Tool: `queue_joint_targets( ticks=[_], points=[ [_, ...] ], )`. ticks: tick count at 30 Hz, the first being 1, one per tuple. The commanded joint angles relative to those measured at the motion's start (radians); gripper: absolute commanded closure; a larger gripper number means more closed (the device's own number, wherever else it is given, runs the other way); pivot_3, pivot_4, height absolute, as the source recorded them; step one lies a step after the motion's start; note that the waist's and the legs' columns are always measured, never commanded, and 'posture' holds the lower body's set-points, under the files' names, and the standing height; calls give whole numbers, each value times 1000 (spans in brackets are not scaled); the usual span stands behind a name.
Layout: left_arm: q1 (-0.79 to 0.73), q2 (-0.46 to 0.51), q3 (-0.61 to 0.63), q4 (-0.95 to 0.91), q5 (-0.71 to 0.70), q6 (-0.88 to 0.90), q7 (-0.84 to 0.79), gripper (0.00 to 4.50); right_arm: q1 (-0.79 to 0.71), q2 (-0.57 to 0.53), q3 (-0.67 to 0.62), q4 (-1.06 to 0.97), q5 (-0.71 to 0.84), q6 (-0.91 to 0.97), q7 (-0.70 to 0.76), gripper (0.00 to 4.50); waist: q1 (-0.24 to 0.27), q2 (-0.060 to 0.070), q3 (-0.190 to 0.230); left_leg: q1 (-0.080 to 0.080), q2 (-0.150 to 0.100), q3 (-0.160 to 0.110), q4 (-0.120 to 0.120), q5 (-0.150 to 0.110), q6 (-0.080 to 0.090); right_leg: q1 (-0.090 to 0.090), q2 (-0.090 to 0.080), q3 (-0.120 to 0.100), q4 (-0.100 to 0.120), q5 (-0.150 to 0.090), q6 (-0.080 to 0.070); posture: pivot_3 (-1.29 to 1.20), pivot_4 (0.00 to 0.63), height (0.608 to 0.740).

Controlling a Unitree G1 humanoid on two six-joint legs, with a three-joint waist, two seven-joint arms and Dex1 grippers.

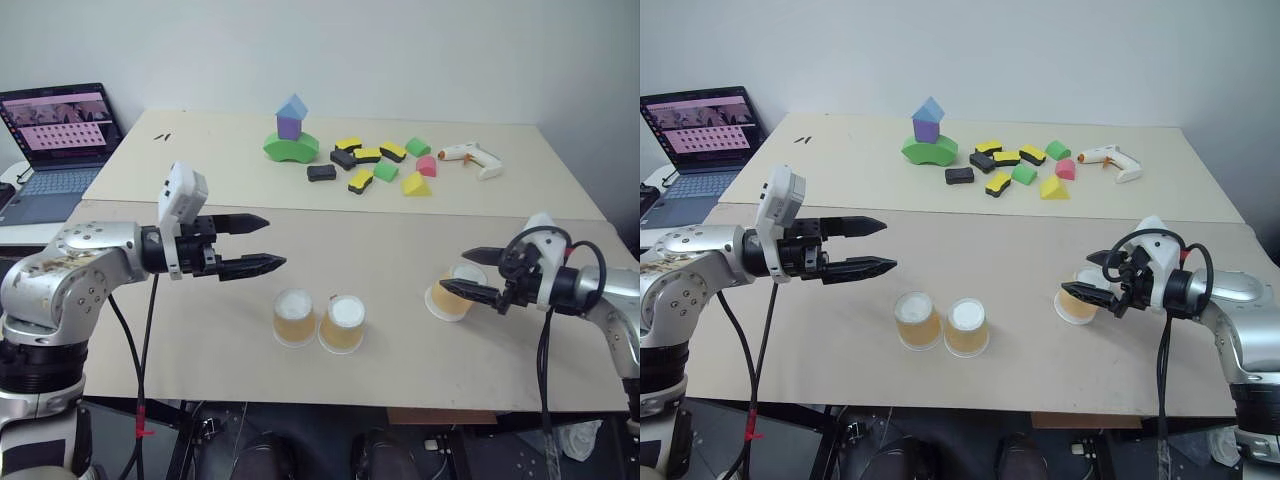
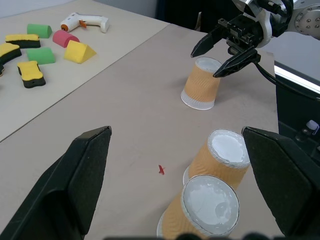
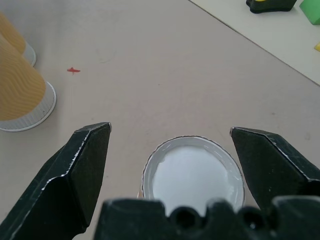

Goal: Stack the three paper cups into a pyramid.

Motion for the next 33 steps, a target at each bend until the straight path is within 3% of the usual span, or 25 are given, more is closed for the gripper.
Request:
queue_joint_targets(
  ticks=[1, 7, 10, 14, 32, 33],
  points=[
    [-10, 7, 8, -26, -10, -5, 3, 30, -7, -13, -22, -17, 6, 3, -2, 0, -1, 0, 0, 0, 0, 0, 0, 0, 0, 0, 0, 0, 0, 0, 0, 0, 150, 703],
    [-17, 5, 2, -14, -2, -14, 3, 30, -6, -8, -18, -7, -6, 0, -15, 0, -1, 0, 0, 0, 0, 0, 0, 0, 0, 0, 0, 0, 0, 0, 0, 0, 150, 703],
    [-18, 3, 0, -13, -2, -16, 4, 0, -11, -7, -18, -5, -9, 3, -23, 690, -1, 0, 0, 0, 0, 0, 0, 0, 0, 0, 0, 0, 0, 0, 0, 0, 150, 703],
    [-23, -5, -1, -18, -8, -12, 13, 0, -18, -6, -18, -9, -6, 5, -29, 2024, -1, 0, 0, 0, 0, 0, 0, 0, 0, 0, 0, 0, 0, 0, 0, 0, 150, 703],
    [-29, -1, -5, 2, 2, -18, 12, 0, -7, 2, -13, 7, -25, -15, -45, 2024, -1, 0, 0, 0, 0, 0, 0, 0, 0, 0, 0, 0, 0, 0, 0, 0, 150, 703],
    [-29, -1, -5, 2, 1, -18, 12, 0, -6, 4, -14, 5, -23, -14, -44, 1521, -1, 0, 0, 0, 0, 0, 0, 0, 0, 0, 0, 0, 0, 0, 0, 0, 150, 703]
  ],
)
